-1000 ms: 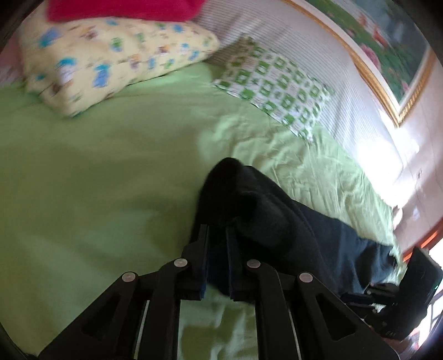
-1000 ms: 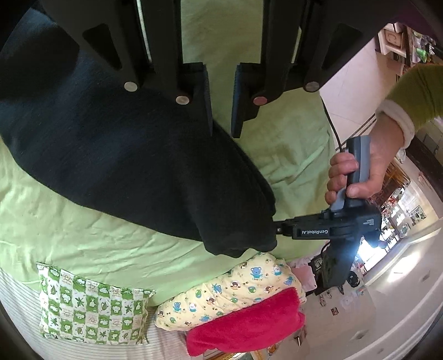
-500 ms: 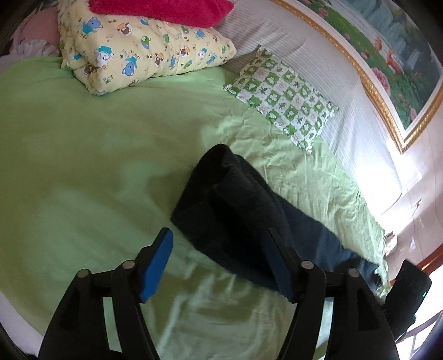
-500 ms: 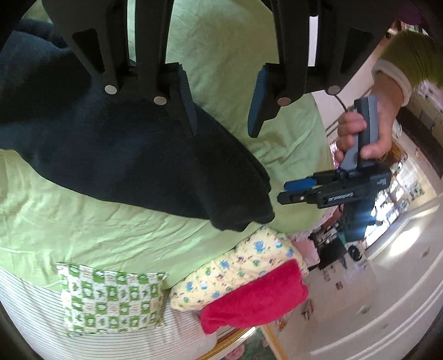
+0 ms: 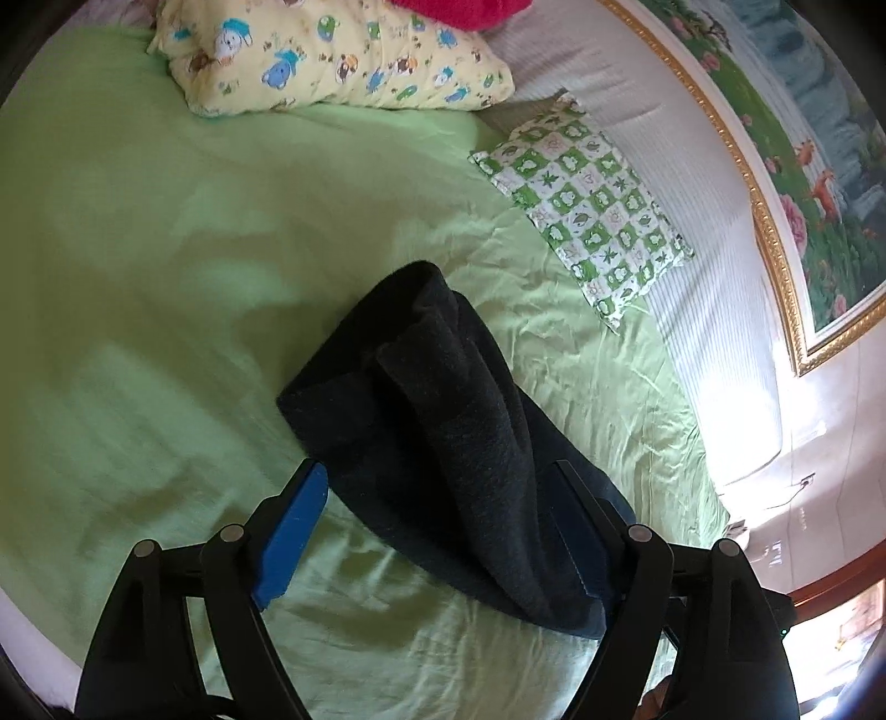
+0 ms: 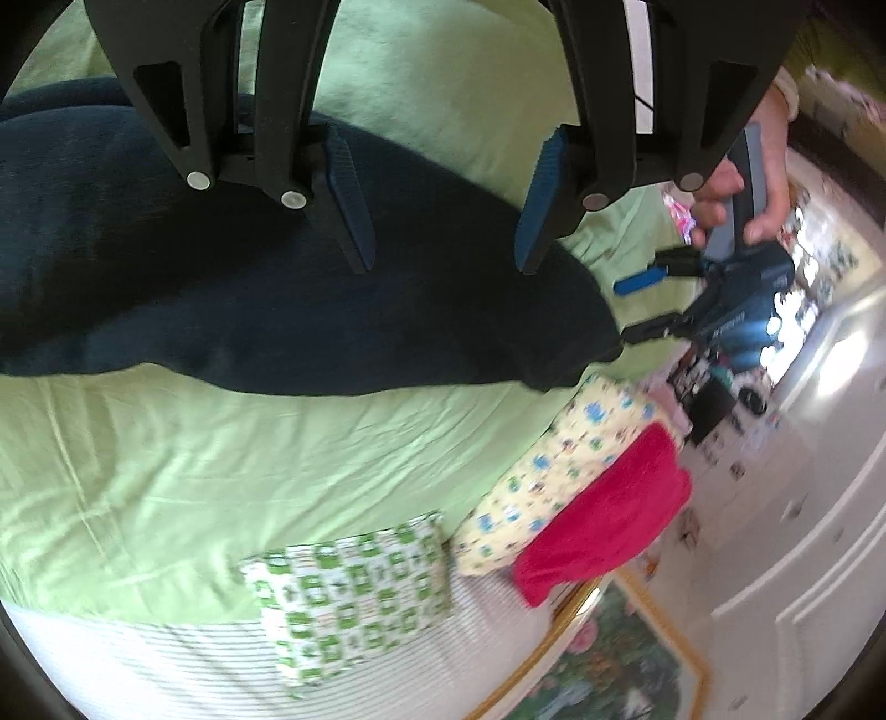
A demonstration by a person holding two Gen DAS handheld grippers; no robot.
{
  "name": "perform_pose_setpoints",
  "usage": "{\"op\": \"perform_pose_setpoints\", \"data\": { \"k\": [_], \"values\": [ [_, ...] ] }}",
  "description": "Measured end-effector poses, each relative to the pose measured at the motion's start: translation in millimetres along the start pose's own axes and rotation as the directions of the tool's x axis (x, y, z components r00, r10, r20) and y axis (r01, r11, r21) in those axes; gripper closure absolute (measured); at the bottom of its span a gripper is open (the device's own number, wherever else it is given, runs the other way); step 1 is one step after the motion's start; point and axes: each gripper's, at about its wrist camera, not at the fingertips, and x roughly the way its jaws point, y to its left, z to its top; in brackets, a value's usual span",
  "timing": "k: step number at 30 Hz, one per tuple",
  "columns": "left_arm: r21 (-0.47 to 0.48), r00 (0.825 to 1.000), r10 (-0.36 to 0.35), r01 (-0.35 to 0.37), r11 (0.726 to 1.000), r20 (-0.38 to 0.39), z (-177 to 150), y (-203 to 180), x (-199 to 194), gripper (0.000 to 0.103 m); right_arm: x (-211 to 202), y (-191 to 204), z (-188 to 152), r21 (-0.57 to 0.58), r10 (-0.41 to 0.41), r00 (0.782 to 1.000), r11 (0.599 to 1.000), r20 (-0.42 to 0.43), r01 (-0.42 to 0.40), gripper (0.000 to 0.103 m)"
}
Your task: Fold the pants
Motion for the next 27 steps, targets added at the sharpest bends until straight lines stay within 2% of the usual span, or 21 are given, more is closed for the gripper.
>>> {"op": "perform_pose_setpoints", "data": {
  "k": [10, 16, 20, 24, 27],
  "values": [
    [-0.021, 0.991, 0.13, -0.13, 0.991, 0.027, -1, 1, 11, 0.022, -5, -20, 31, 0.033, -0.017, 0.999, 0.999, 0.031, 0.016, 0.048],
    [-0.072, 0.991, 0.132, -0.133, 0.988, -0.017, -3, 20, 29, 0.022, 3, -39, 61, 0.053, -0.043, 0.999, 0.998, 0.025, 0.041, 0.048],
    [-0.059, 0.992, 0.123, -0.124, 0.991, -0.018, 0, 20, 32, 0.022, 13, -51, 81, 0.083, -0.036, 0.999, 0.996, -0.009, 0.037, 0.048],
    [-0.109, 0.997, 0.072, -0.073, 0.991, -0.016, 10, 23, 35, 0.022, 34, -62, 99, 0.085, -0.036, 0.997, 0.995, -0.073, 0.042, 0.048],
    [-0.13, 0.998, 0.057, -0.057, 0.99, -0.002, 18, 26, 40, 0.022, 53, -75, 107, 0.117, -0.006, 0.989, 0.993, -0.15, 0.024, 0.048]
  ]
}}
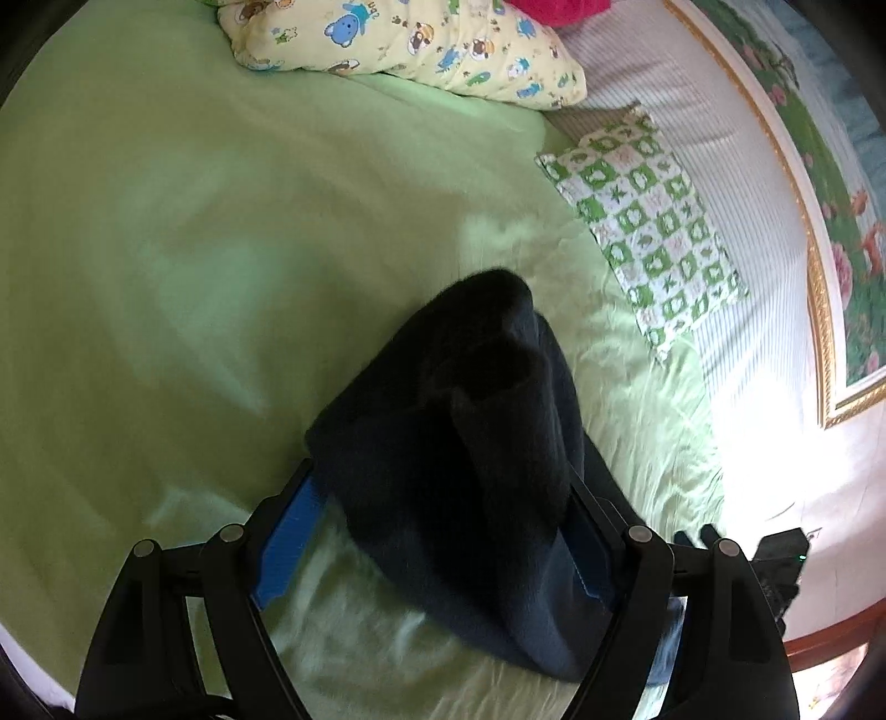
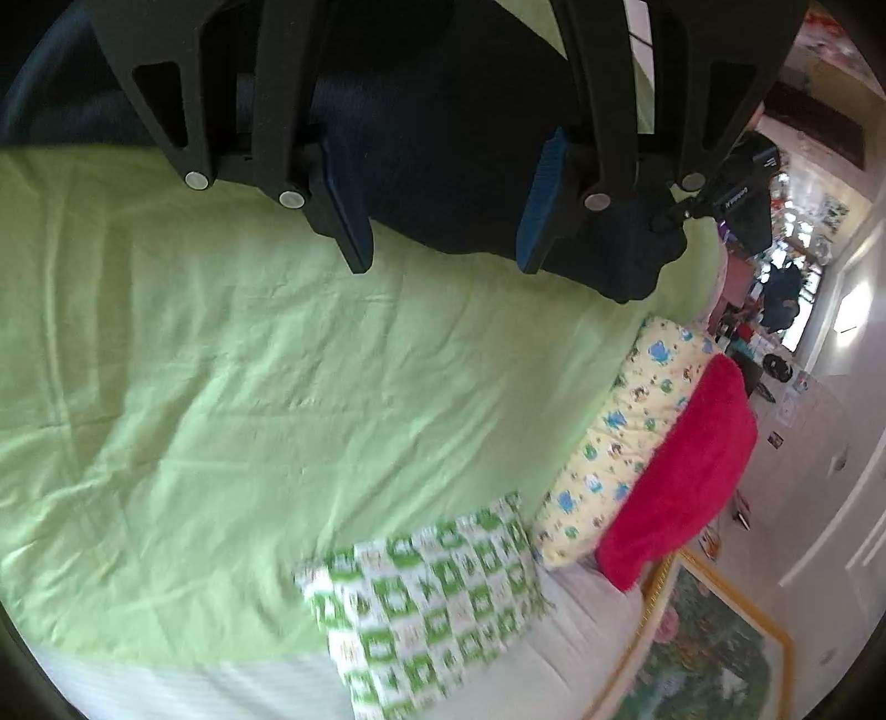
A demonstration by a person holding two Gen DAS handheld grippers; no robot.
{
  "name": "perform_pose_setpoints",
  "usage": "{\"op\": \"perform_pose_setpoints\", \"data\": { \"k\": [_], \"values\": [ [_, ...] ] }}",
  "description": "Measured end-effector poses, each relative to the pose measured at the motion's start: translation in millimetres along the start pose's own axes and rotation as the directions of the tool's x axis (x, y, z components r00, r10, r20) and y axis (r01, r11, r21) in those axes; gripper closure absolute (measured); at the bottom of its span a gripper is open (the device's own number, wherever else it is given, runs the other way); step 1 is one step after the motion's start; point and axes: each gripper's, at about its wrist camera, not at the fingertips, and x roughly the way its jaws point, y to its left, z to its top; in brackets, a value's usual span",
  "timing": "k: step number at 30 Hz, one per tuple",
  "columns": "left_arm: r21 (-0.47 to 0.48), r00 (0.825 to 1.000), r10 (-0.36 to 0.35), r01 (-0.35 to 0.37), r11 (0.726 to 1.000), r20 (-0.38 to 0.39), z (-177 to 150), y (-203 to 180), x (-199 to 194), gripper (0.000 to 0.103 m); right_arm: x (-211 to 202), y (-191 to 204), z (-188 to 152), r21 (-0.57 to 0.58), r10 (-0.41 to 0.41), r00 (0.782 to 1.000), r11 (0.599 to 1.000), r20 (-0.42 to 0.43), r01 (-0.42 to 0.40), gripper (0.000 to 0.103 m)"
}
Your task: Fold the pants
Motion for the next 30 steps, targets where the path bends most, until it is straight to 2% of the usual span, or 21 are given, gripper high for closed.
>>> {"op": "perform_pose_setpoints", "data": {
  "k": [3, 5, 7, 9, 15, 16, 17, 18, 21, 23, 25, 27, 30],
  "values": [
    [0.017, 1.0, -0.003, 0.003, 1.0, 0.01, 2, -1, 4, 0.028, 18, -14, 10, 0.035, 0.011, 0.997, 0.999, -0.073, -0.008, 0.048],
    [0.058, 1.0, 0.006, -0.007, 0.998, 0.012, -1, -3, 5, 0.039, 29, -21, 15, 0.042, 0.005, 0.993, 0.999, -0.122, 0.001, 0.048],
    [0.098, 1.0, 0.009, -0.01, 0.995, 0.007, -5, -4, 7, 0.06, 41, -23, 19, 0.032, 0.035, 0.983, 0.999, -0.181, -0.03, 0.048],
    [0.112, 1.0, -0.012, 0.013, 0.994, -0.011, -7, -2, 10, 0.071, 54, -21, 20, 0.021, 0.065, 0.968, 0.998, -0.242, -0.062, 0.048],
    [0.163, 0.999, -0.046, 0.045, 0.986, 0.001, -13, -3, 4, 0.079, 86, -14, 15, 0.003, 0.098, 0.925, 0.995, -0.366, -0.104, 0.05],
    [0.178, 0.999, -0.052, 0.05, 0.983, 0.005, -15, -4, 1, 0.08, 87, -12, 13, -0.015, 0.084, 0.924, 0.995, -0.372, -0.097, 0.061],
    [0.186, 0.998, -0.057, 0.055, 0.981, 0.007, -16, -4, -1, 0.08, 88, -11, 12, -0.023, 0.078, 0.922, 0.995, -0.378, -0.093, 0.08],
    [0.192, 0.998, -0.065, 0.062, 0.979, 0.009, -17, -5, -3, 0.081, 87, -8, 9, -0.033, 0.073, 0.921, 0.995, -0.382, -0.092, 0.086],
    [0.205, 0.994, -0.107, 0.099, 0.974, 0.026, -19, -11, -23, 0.082, 73, 13, 6, -0.134, 0.013, 0.945, 0.989, -0.326, -0.06, 0.092],
    [0.246, 0.989, -0.136, 0.117, 0.962, 0.062, -21, -21, -45, 0.082, 49, 45, 2, -0.277, -0.05, 0.977, 0.961, -0.208, -0.01, 0.093],
    [0.298, 0.984, -0.14, 0.103, 0.949, 0.107, -22, -30, -66, 0.082, 29, 78, -5, -0.398, -0.097, 0.991, 0.916, -0.088, 0.055, 0.093],
    [0.325, 0.982, -0.129, 0.078, 0.943, 0.139, -21, -31, -80, 0.082, 23, 101, -12, -0.465, -0.111, 0.994, 0.88, -0.011, 0.094, 0.093],
    [0.328, 0.984, -0.097, 0.043, 0.944, 0.149, -14, -16, -81, 0.082, 39, 114, -23, -0.502, -0.147, 0.988, 0.852, 0.044, 0.149, 0.093]
  ]
}}
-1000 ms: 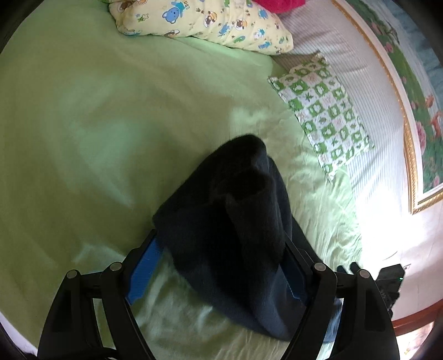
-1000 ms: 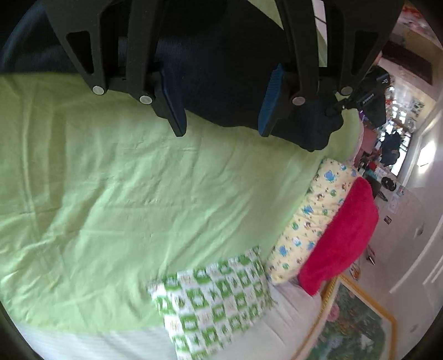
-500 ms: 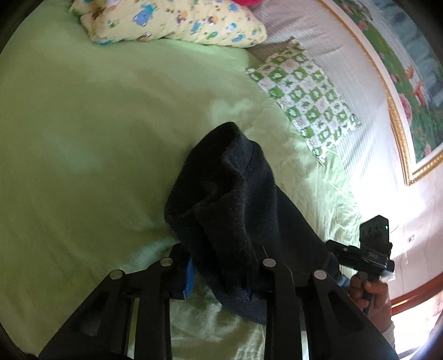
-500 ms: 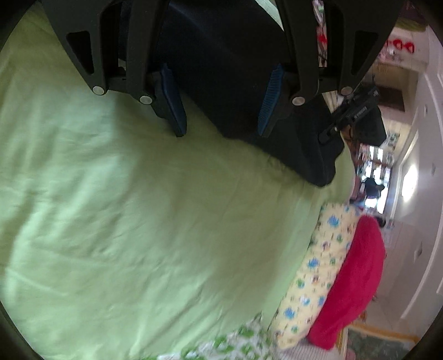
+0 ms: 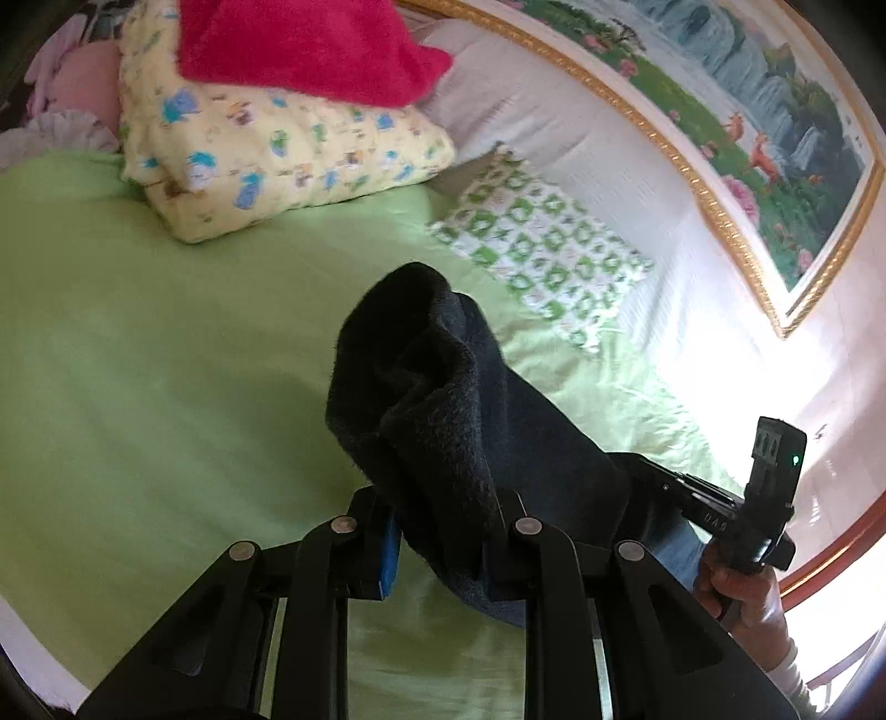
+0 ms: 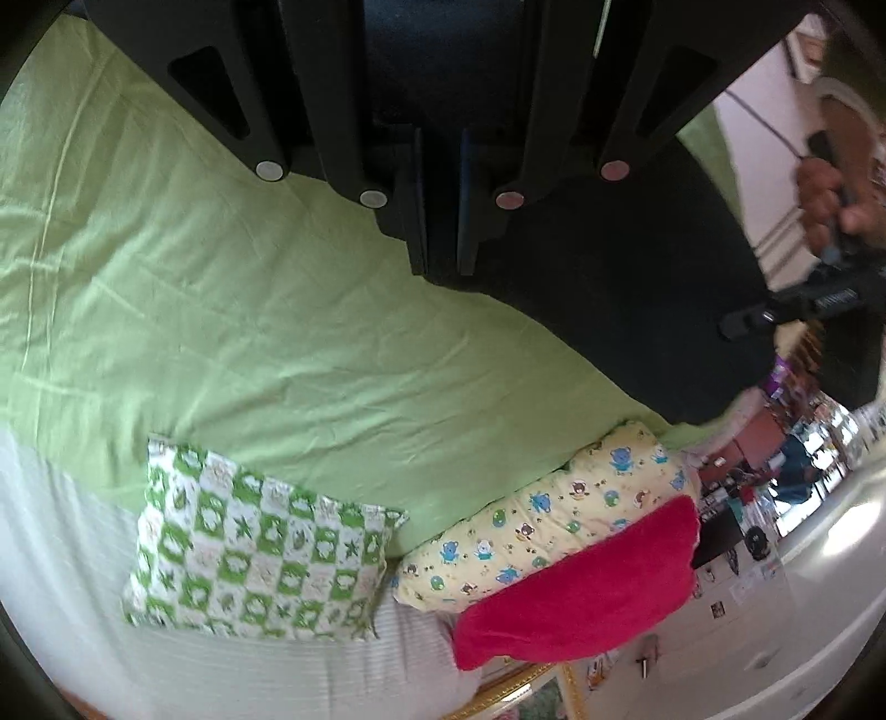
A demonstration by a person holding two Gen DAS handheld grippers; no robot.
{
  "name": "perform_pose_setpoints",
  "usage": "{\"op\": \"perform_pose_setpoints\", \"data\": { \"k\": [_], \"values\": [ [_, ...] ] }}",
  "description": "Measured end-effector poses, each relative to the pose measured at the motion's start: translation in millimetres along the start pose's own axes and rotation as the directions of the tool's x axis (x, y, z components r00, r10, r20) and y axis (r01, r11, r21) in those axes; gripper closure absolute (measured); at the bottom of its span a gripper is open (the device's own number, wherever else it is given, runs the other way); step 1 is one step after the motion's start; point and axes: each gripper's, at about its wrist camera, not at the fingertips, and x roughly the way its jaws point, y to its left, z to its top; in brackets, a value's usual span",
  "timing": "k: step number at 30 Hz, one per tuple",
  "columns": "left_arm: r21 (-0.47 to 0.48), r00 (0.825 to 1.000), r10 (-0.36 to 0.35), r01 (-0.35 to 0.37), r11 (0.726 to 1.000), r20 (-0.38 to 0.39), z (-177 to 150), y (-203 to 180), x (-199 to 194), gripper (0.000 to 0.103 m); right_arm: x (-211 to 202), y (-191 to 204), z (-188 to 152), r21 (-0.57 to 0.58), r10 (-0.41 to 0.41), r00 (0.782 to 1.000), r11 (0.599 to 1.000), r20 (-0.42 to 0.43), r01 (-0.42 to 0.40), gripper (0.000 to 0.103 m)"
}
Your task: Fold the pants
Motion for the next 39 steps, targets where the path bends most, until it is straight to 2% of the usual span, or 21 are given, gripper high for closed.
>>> {"op": "perform_pose_setpoints", "data": {
  "k": [3, 5, 7, 9, 10, 11, 13, 16, 18, 20, 24, 26, 33, 39],
  "values": [
    [0.021, 0.999, 0.031, -0.03, 0.999, -0.043, -3, 16, 15, 0.081, 33, 3, -10, 0.018, -0.041, 0.999, 0.999, -0.026, 0.042, 0.093],
    [0.057, 0.992, 0.09, -0.085, 0.995, -0.094, -9, 22, 26, 0.079, 47, -1, -19, 0.057, -0.058, 0.996, 0.996, -0.062, 0.061, 0.086],
    [0.063, 0.987, 0.129, -0.123, 0.99, -0.1, -16, 29, 25, 0.073, 50, -4, -27, 0.118, -0.053, 0.997, 0.991, -0.064, 0.061, 0.083],
    [0.054, 0.987, 0.141, -0.138, 0.989, -0.074, -20, 31, 13, 0.064, 34, -6, -31, 0.172, -0.027, 0.999, 0.985, -0.022, 0.031, 0.077],
    [0.048, 0.986, 0.159, -0.157, 0.987, -0.053, -21, 31, 4, 0.054, 21, -8, -35, 0.194, -0.023, 1.0, 0.981, 0.002, 0.022, 0.066],
    [0.046, 0.985, 0.169, -0.168, 0.985, -0.029, -22, 30, -4, 0.052, 7, -9, -39, 0.214, -0.021, 0.999, 0.977, 0.036, 0.012, 0.054],
    [0.049, 0.985, 0.174, -0.174, 0.984, 0.008, -20, 25, -17, 0.051, -23, -9, -51, 0.242, -0.022, 0.994, 0.97, 0.107, -0.004, 0.049],
    [0.054, 0.989, 0.135, -0.139, 0.989, 0.062, -17, 8, -38, 0.046, -57, -14, -72, 0.299, -0.047, 0.988, 0.954, 0.148, 0.001, 0.048],
    [0.075, 0.992, 0.111, -0.116, 0.99, 0.059, -15, -6, -41, 0.044, -71, -20, -88, 0.344, -0.053, 0.986, 0.939, 0.158, -0.005, 0.047],
    [0.116, 0.997, 0.067, -0.071, 0.991, 0.041, -15, -27, -35, 0.044, -85, -29, -107, 0.402, -0.06, 0.985, 0.916, 0.162, -0.011, 0.042],
    [0.185, 1.0, 0.017, -0.015, 0.983, -0.01, -23, -66, -14, 0.042, -113, -44, -144, 0.494, -0.077, 0.976, 0.869, 0.202, -0.034, 0.041],
    [0.213, 0.999, -0.004, 0.011, 0.977, -0.035, -29, -85, -5, 0.041, -124, -46, -154, 0.52, -0.104, 0.972, 0.854, 0.209, -0.02, 0.04],
    [0.281, 0.988, -0.066, 0.103, 0.954, -0.14, -56, -138, 32, 0.039, -171, -71, -198, 0.635, -0.179, 0.954, 0.773, 0.241, -0.015, 0.035],
    [0.311, 0.969, -0.113, 0.18, 0.933, -0.219, -72, -178, 56, 0.039, -200, -85, -223, 0.699, -0.275, 0.932, 0.715, 0.236, 0.033, 0.034]
  ]
}}
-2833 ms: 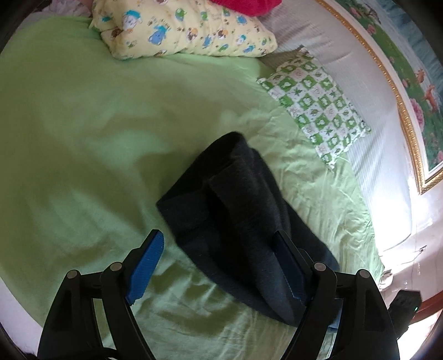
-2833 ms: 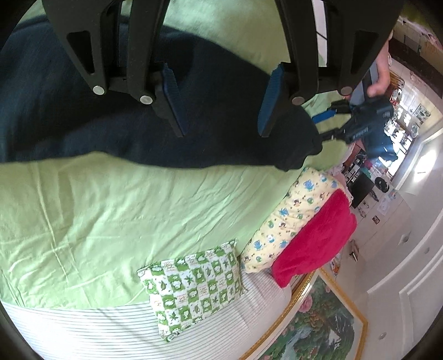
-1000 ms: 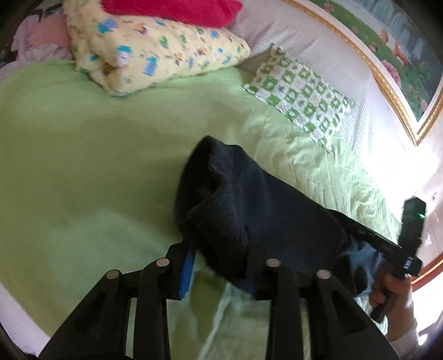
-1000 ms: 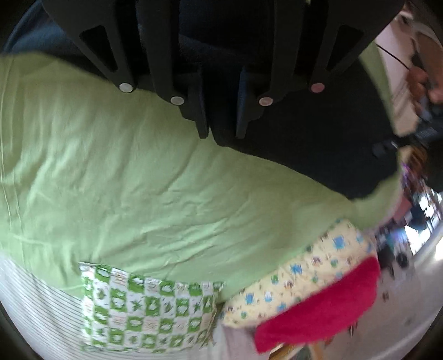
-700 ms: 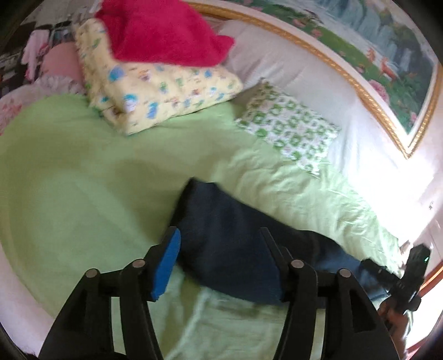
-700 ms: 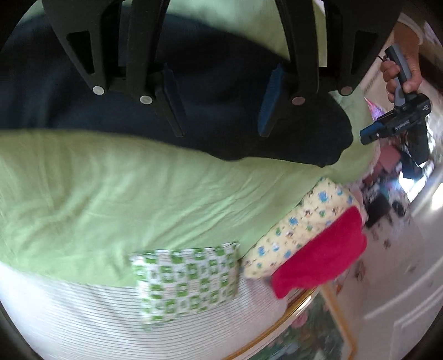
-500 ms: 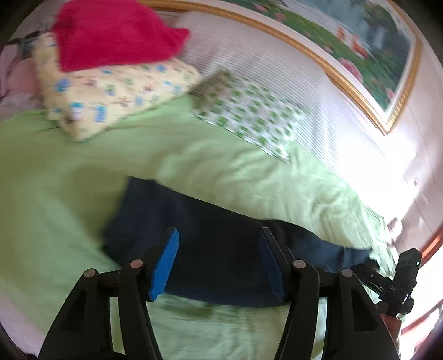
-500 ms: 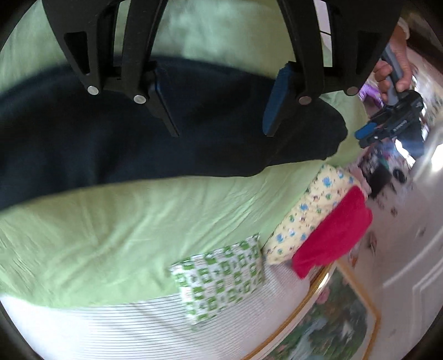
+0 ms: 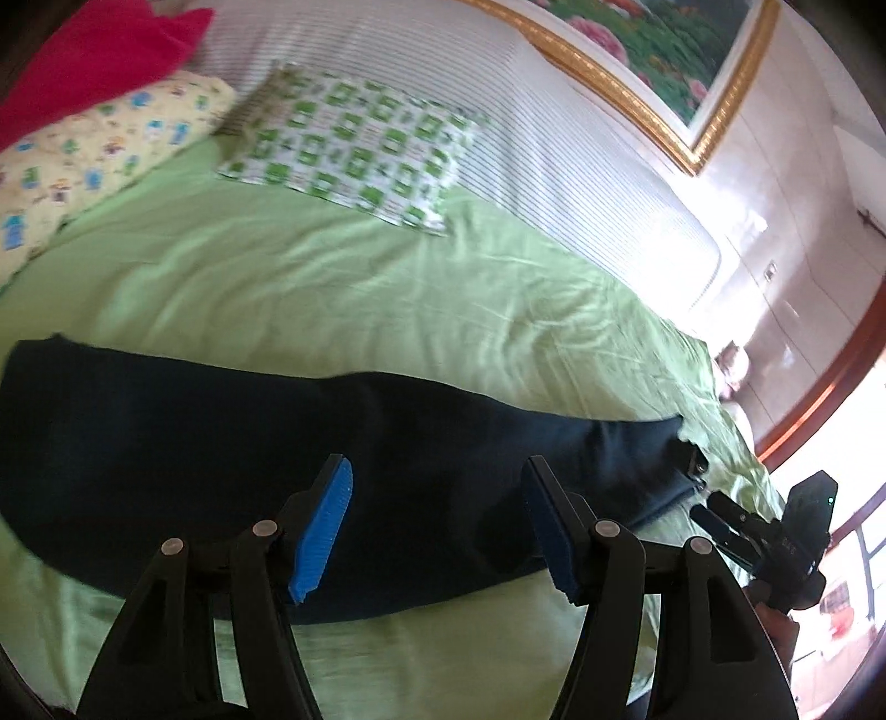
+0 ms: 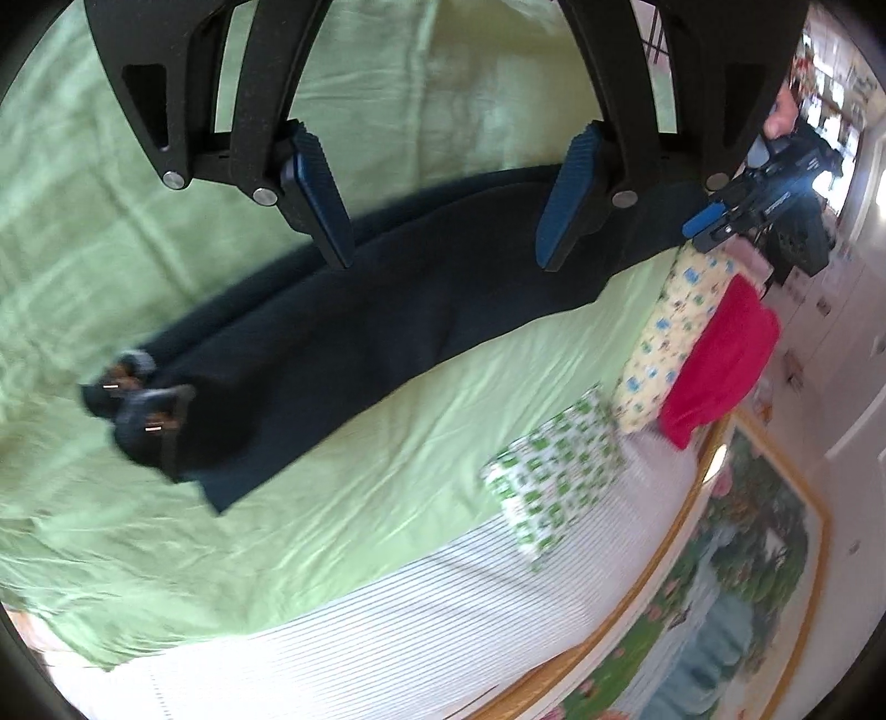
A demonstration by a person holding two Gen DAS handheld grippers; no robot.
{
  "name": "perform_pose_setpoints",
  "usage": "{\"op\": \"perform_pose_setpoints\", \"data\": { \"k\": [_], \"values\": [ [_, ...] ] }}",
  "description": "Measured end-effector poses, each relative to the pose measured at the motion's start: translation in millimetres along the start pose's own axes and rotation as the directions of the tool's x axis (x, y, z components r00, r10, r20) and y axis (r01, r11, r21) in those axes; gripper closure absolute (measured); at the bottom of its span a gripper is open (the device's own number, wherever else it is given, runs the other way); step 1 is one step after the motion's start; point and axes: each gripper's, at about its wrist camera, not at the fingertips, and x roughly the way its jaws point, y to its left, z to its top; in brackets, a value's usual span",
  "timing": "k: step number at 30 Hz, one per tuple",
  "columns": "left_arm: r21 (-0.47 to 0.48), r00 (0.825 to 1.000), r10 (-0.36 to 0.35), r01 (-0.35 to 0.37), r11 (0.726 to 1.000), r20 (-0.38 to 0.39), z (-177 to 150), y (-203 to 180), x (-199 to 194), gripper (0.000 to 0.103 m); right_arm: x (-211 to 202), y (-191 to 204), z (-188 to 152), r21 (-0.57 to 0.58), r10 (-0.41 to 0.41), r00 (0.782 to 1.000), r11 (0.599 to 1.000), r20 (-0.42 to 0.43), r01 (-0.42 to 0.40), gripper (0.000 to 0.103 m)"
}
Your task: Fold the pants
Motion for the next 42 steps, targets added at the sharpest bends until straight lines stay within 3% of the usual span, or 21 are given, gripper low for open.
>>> {"op": "perform_pose_setpoints", "data": {
  "k": [18, 30, 35, 42],
  "values": [
    [0.174, 0.985, -0.097, 0.122, 0.977, -0.143, 12, -90, 65, 0.032, -30, -50, 9, 0.132, -0.111, 0.99, 0.986, 0.084, 0.099, 0.034],
    [0.353, 0.952, -0.078, 0.185, 0.917, -0.296, 28, -159, 145, 0.03, -24, -84, 25, 0.245, -0.162, 0.983, 0.96, 0.08, 0.138, 0.034],
    [0.418, 0.912, -0.088, 0.267, 0.868, -0.4, 36, -193, 184, 0.03, -21, -97, 29, 0.299, -0.164, 0.981, 0.946, 0.105, 0.126, 0.034],
    [0.436, 0.809, -0.114, 0.423, 0.794, -0.576, 46, -242, 252, 0.03, -16, -112, 37, 0.352, -0.156, 0.979, 0.93, 0.134, 0.101, 0.043]
  ]
}}
